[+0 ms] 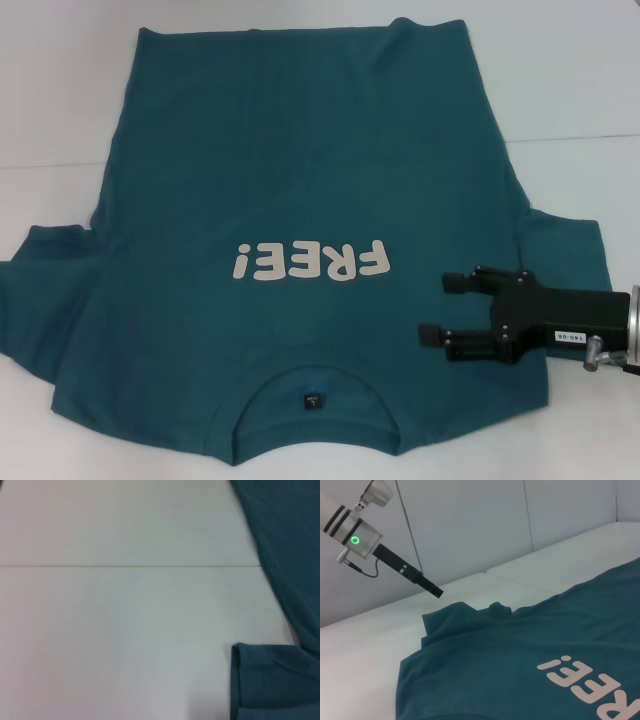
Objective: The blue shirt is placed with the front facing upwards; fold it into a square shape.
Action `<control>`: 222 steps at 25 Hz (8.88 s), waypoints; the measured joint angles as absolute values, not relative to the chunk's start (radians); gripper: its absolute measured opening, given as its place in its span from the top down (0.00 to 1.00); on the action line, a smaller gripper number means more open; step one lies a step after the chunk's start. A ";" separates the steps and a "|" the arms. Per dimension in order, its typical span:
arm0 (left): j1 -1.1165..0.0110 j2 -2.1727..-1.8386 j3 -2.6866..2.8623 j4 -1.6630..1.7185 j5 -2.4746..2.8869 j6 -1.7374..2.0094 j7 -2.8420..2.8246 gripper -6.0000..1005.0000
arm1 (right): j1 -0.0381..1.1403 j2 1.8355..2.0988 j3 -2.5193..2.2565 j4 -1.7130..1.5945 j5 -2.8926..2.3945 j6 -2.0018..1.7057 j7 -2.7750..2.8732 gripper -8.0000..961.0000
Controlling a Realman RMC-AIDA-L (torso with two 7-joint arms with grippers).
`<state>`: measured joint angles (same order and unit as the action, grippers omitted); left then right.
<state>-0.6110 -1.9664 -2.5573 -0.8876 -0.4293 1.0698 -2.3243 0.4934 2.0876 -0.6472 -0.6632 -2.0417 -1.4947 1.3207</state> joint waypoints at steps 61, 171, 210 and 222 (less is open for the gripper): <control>-0.589 -2.018 -2.589 -0.919 -0.415 1.128 -2.376 0.97 | 0.526 2.086 -0.647 -0.676 -2.042 -1.442 1.368 0.02; -0.649 -2.126 -2.338 -1.220 -0.379 1.218 -2.480 0.99 | 0.487 2.083 -0.661 -0.741 -2.043 -1.470 1.465 0.02; -0.667 -2.168 -1.971 -1.148 -0.490 1.197 -2.669 0.94 | 0.479 2.081 -0.661 -0.741 -2.043 -1.506 1.479 0.02; -0.593 -2.171 -1.924 -1.265 -0.454 1.073 -2.667 0.86 | 0.487 2.086 -0.632 -0.761 -2.033 -1.511 1.529 0.02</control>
